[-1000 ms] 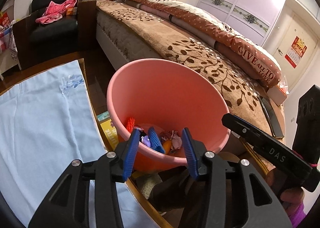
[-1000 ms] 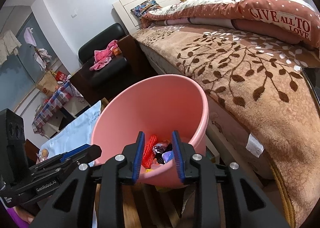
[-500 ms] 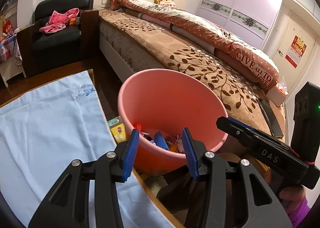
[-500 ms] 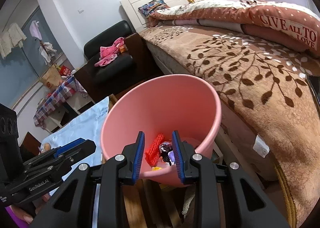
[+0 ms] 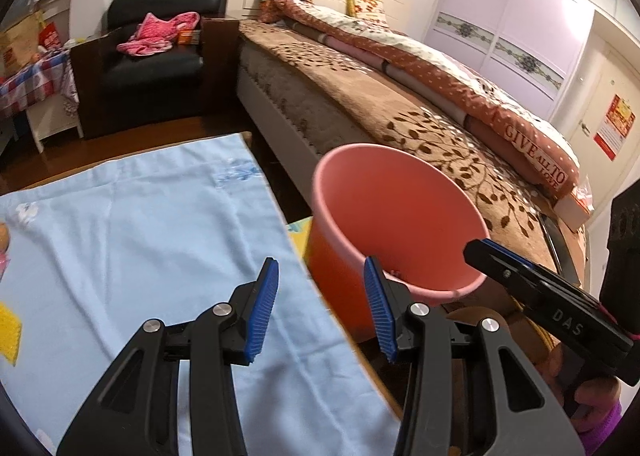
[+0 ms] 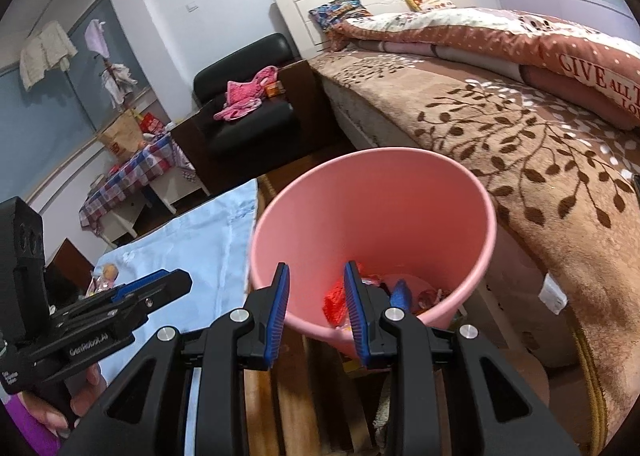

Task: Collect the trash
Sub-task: 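Move both open grippers away from the bucket over the table items, then grasp the yellow foam mesh with the right gripper while the left gripper grasps the clear snack wrapper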

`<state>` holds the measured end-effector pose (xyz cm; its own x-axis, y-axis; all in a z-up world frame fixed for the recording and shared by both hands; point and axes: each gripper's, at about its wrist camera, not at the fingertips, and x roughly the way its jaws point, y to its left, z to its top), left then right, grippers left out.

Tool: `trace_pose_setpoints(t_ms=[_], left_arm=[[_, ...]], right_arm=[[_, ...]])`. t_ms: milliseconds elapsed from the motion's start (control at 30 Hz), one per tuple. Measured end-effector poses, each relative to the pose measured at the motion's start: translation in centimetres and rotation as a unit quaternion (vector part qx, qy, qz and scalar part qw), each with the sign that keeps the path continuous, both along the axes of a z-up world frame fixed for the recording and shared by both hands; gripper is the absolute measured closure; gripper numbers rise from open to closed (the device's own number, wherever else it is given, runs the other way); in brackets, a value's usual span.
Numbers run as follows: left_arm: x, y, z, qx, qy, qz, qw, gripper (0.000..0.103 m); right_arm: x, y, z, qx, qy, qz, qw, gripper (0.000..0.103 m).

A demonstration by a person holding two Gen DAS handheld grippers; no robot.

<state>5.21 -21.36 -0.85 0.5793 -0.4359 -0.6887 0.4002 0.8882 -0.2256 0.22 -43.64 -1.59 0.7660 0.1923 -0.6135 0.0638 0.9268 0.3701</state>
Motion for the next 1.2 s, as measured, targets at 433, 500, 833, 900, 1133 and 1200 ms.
trace_pose_setpoints(t_ms=[433, 500, 833, 900, 1133, 1200], left_arm=[[-1.1, 7.2, 0.0, 0.01, -0.011, 0.082, 0.9965, 0.058], [-1.3, 8.3, -0.1, 0.011, -0.012, 0.094, 0.9954, 0.058], [-3.2, 14.6, -0.9, 0.05, -0.04, 0.167, 0.9838, 0.058], [-3.5, 16.0, -1.1, 0.05, -0.037, 0.182, 0.9814, 0.058], [-4.6, 20.6, -2.1, 0.055, -0.028, 0.23, 0.9711, 0.058], [-4.8, 21.8, -2.5, 0.057, -0.022, 0.244, 0.9679, 0.058]], right_arm=[[-0.2, 4.9, 0.5, -0.007, -0.01, 0.063, 0.998, 0.076], [-0.3, 5.8, 0.5, -0.008, -0.01, 0.078, 0.997, 0.076], [0.2, 10.7, 1.1, -0.021, -0.014, 0.143, 0.989, 0.076], [0.7, 12.0, 1.0, -0.018, -0.011, 0.159, 0.987, 0.076], [1.5, 18.0, 1.7, -0.034, -0.021, 0.232, 0.972, 0.071], [1.9, 19.9, 1.9, -0.038, -0.026, 0.256, 0.966, 0.071]])
